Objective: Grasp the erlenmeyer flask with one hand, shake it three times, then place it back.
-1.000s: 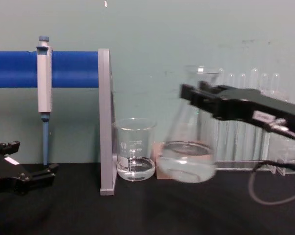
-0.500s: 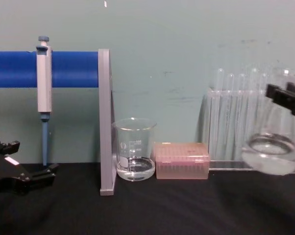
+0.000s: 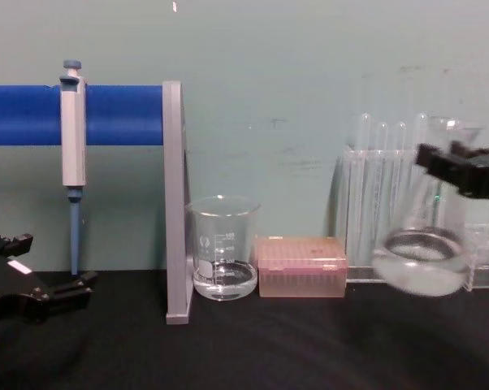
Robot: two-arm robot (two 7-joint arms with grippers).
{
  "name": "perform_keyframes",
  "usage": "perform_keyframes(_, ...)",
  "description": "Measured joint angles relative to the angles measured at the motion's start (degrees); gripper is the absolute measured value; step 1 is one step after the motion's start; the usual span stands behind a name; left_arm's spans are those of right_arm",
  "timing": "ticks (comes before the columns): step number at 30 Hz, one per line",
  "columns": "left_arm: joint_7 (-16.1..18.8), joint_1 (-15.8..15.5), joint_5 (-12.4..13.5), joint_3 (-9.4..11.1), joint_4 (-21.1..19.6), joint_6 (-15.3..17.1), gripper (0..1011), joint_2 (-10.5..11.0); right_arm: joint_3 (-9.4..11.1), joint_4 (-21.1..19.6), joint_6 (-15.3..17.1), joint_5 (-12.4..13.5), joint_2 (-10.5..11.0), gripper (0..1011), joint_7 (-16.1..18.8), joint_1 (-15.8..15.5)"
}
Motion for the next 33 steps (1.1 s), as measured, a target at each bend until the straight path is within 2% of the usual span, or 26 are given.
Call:
perform_keyframes(3,0.0,0.0,0.0,0.0,0.0,0.0,1001,0.0,-1.9,0.6,0.3,0.2,-0.5,451,2.7,1.0)
perform_keyframes(4,0.0,0.0,0.0,0.0,0.0,0.0,1001,0.0,-1.9,0.6,0.3,0.2,-0.5,451,2.7,1.0)
perform_keyframes(9,0.0,0.0,0.0,0.0,0.0,0.0,1001,0.0,-5.6,0.9,0.6,1.2,-0.7,451,7.0,2.3)
perform_keyframes(15,0.0,0.0,0.0,0.0,0.0,0.0,1001,0.0,-8.4,0.9,0.6,2.1,-0.3,451,9.7,3.1)
perform_keyframes(19,0.0,0.0,0.0,0.0,0.0,0.0,1001,0.0,-9.5,1.0,0.3,2.7,0.3,451,10.5,3.4)
perform_keyframes(33,0.0,0.0,0.0,0.0,0.0,0.0,1001,0.0,-10.6,0.6,-0.3,3.9,2.0,451,10.3,3.1)
